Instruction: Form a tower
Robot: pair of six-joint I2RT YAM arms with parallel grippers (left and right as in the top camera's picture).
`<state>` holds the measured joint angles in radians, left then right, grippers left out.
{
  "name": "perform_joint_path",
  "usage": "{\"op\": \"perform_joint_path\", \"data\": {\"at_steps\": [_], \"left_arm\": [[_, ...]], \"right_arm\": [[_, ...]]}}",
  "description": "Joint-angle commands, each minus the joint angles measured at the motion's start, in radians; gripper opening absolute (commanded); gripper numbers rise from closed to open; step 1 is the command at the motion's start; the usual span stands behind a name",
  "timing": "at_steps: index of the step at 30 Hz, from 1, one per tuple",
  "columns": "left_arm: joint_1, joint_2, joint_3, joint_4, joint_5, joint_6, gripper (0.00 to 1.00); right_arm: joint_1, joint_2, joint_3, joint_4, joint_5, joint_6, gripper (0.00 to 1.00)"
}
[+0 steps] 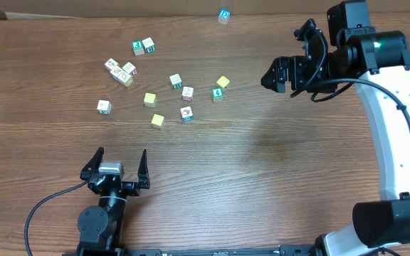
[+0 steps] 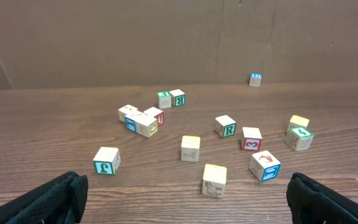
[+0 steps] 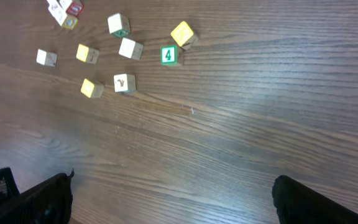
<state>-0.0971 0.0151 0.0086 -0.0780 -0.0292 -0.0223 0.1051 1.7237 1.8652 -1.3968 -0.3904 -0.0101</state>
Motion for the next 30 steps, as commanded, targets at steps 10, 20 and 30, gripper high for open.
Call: {"op": "perform_joint_path", "data": {"at_steps": [10, 20, 30], "left_arm": [[0.007, -0.011, -0.003, 0.002, 0.008, 0.016, 1.00], [0.007, -0.010, -0.003, 0.002, 0.008, 0.016, 1.00], [0.007, -0.010, -0.003, 0.003, 0.008, 0.016, 0.99]], "right_arm": [[-0.003, -0.018, 0.026, 0.003, 0.050, 0.026, 1.00], [-0.003, -0.018, 0.026, 0.003, 0.050, 0.026, 1.00], [-0.003, -0.018, 0.026, 0.003, 0.050, 0.026, 1.00]]}}
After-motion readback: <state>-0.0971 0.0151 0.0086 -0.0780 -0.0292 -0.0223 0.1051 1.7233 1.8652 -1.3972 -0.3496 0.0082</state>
